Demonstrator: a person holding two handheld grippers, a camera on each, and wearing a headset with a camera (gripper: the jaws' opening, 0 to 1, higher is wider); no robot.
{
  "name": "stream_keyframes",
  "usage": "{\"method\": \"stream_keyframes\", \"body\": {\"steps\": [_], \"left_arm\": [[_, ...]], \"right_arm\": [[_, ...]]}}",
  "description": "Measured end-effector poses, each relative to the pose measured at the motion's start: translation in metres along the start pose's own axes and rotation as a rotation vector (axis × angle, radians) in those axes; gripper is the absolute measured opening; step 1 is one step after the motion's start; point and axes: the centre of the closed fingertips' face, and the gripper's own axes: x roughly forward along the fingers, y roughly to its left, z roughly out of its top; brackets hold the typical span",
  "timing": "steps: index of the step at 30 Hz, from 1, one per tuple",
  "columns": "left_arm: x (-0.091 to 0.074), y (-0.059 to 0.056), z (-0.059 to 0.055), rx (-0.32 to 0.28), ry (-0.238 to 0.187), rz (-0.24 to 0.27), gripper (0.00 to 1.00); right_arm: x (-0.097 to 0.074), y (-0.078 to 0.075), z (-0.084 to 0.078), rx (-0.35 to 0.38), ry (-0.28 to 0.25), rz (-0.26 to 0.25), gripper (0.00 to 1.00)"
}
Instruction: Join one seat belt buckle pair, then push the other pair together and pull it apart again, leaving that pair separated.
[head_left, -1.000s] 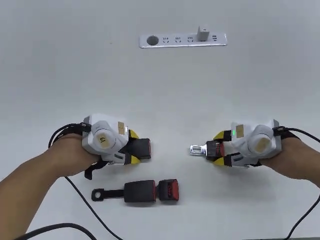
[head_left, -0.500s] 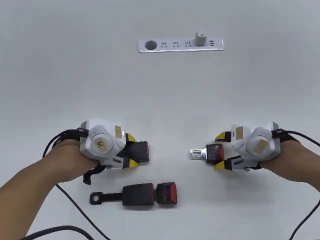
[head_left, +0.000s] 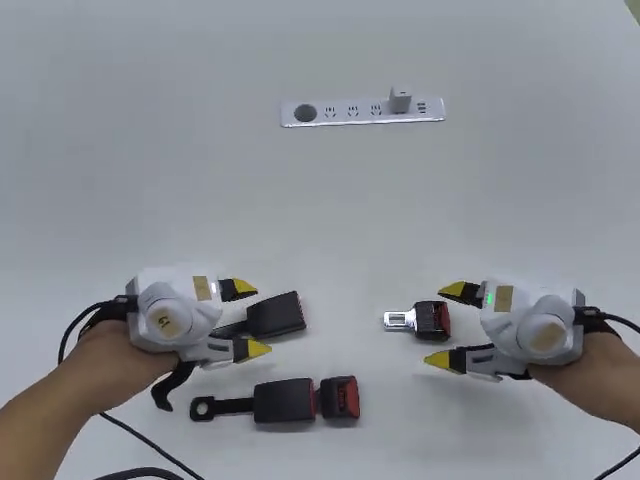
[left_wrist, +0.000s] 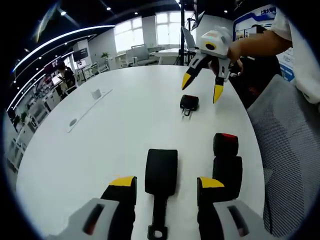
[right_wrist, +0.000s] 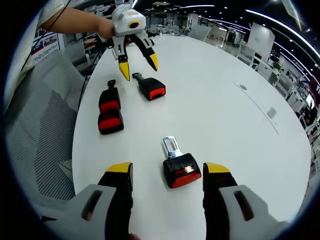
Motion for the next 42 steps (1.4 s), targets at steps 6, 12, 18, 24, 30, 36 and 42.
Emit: {"method": "stream_keyframes", "body": {"steps": [6,12,18,24,30,36,42], "left_arm": [[-0.029,-0.014,-0.018,-0.079,-0.039,0.054,0.58],[-0.056,-0.033,-0.045,-0.189,-0.072,0.117,0.73],[-0.081,-0.037,-0.058,-0.265,-0.120,0.209,0.83],[-0.096,-0.038,-0.066,-0.280,-0.127,0.273,0.93],[-0.101,-0.039,-0.072,-0.326,-0.134,0.280,1.00],[-0.100,-0.047,-0.072,-0.309,-0.122,0.273,1.00],[-0.099,-0.046,-0.082,-0.318,-0.126,0.262,1.00]], "right_arm": [[-0.014,0.024,-0.003,0.062,-0.019,-0.018,0.68],[-0.029,0.037,-0.007,0.112,-0.047,-0.071,0.77],[-0.038,0.047,-0.011,0.166,-0.071,-0.095,0.85],[-0.044,0.052,-0.010,0.180,-0.095,-0.124,0.98],[-0.048,0.049,-0.015,0.185,-0.083,-0.144,1.00],[-0.051,0.051,-0.012,0.191,-0.100,-0.159,1.00],[-0.052,0.057,-0.011,0.184,-0.103,-0.151,1.00]]}}
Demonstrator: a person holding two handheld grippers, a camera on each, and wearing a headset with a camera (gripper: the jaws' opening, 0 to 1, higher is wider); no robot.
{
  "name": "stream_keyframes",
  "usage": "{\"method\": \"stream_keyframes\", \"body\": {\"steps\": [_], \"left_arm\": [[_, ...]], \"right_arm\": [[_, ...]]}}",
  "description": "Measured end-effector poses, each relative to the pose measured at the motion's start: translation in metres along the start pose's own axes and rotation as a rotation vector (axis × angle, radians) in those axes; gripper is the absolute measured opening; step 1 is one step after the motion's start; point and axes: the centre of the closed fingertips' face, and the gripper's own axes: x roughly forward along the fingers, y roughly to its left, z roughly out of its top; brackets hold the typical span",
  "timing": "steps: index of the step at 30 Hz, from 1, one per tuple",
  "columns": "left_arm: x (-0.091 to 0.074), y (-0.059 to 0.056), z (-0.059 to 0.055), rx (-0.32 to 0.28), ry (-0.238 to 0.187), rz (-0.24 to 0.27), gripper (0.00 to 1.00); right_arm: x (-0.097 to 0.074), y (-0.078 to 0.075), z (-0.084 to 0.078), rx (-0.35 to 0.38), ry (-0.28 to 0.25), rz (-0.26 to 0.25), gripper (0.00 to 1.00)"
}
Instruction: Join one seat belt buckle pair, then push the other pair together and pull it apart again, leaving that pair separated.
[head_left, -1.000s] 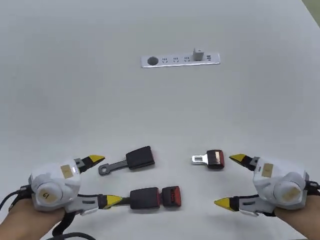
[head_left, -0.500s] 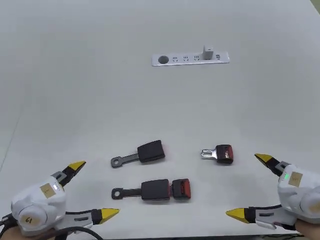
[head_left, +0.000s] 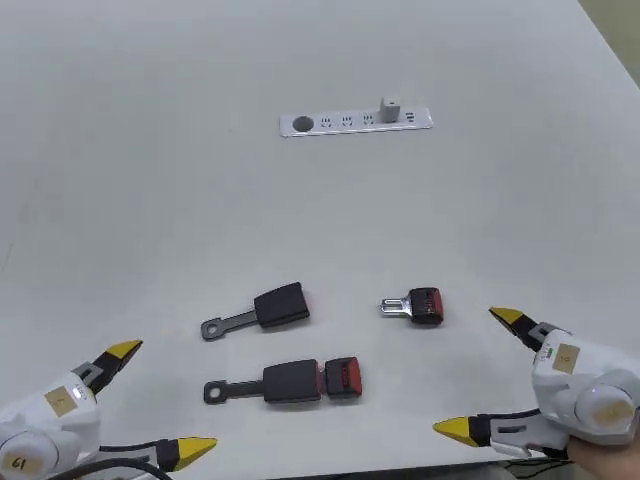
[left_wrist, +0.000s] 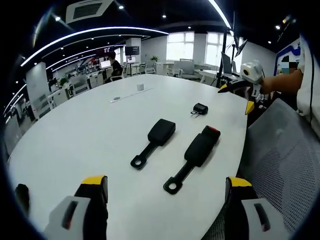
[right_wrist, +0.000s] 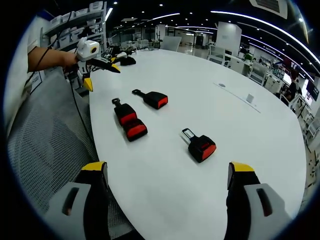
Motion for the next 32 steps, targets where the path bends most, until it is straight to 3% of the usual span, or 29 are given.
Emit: {"method": "stream_keyframes", "body": {"steps": [7,12,15,19,26,32], "left_arm": [[-0.002,-0.003,-0.001,0.003,-0.005,0.003,1.00],[-0.003,-0.019,0.007,0.010,-0.002,0.000,1.00],[-0.001,-0.010,0.000,0.014,-0.009,0.003,1.00],[-0.002,-0.007,-0.001,0.018,-0.017,0.006,1.00],[-0.008,-0.015,0.009,0.014,-0.022,0.006,1.00],[-0.009,-0.014,0.010,0.010,-0.023,0.010,1.00]], "right_arm": [[-0.002,0.001,0.000,-0.002,-0.002,0.000,1.00],[-0.004,0.007,0.003,-0.016,-0.004,0.003,1.00],[-0.005,0.010,0.004,-0.020,-0.004,0.002,1.00],[-0.005,0.013,0.006,-0.020,-0.012,-0.002,1.00],[-0.007,0.013,0.007,-0.010,-0.018,-0.013,1.00],[-0.008,0.010,0.007,-0.017,-0.019,-0.027,1.00]]}}
